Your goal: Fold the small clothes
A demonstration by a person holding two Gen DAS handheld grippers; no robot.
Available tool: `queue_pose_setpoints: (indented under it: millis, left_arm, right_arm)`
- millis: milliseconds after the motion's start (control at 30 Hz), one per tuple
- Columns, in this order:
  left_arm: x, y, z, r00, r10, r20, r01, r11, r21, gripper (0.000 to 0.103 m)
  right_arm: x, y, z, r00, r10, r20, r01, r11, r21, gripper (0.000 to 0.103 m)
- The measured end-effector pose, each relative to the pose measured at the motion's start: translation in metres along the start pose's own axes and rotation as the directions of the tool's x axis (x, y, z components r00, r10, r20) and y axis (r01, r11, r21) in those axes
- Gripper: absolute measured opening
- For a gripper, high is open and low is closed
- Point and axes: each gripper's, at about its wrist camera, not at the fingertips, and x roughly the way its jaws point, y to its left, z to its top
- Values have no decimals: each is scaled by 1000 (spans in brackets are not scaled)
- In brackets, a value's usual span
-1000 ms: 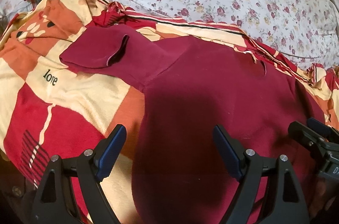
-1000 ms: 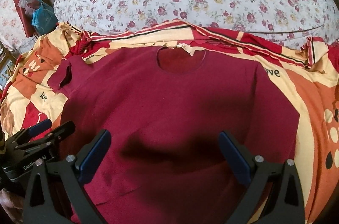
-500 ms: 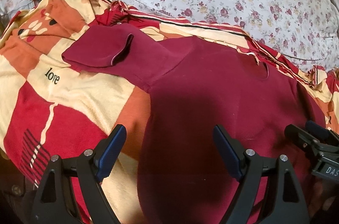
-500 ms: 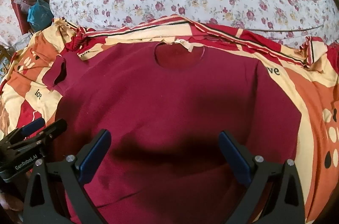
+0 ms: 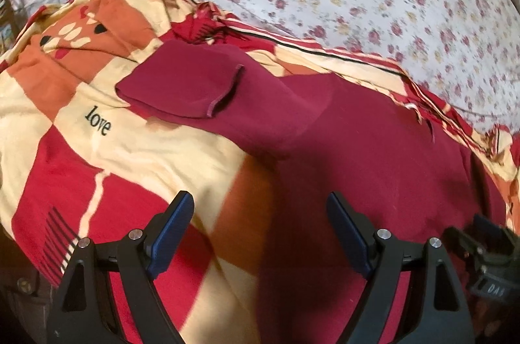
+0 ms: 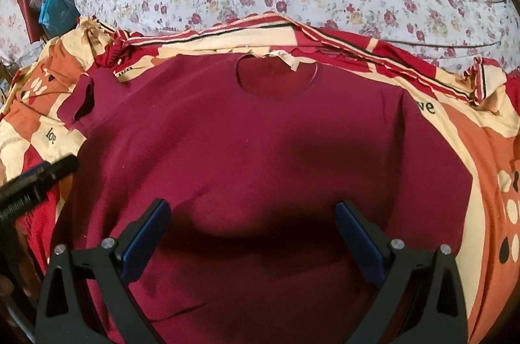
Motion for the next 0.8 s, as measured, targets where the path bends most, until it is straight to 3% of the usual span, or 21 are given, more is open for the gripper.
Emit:
queue_pose_setpoints:
  millis: [300, 800]
  left_arm:
    - [5, 33, 19, 999, 46, 8, -45, 996, -77, 66]
    - [11, 51, 25, 996, 84, 16, -83, 994, -77, 66]
  right_arm:
    - [-6, 8, 11, 999, 30, 40, -30, 1000, -6, 103]
    - [0, 26, 16, 999, 18, 27, -17, 998, -54, 103]
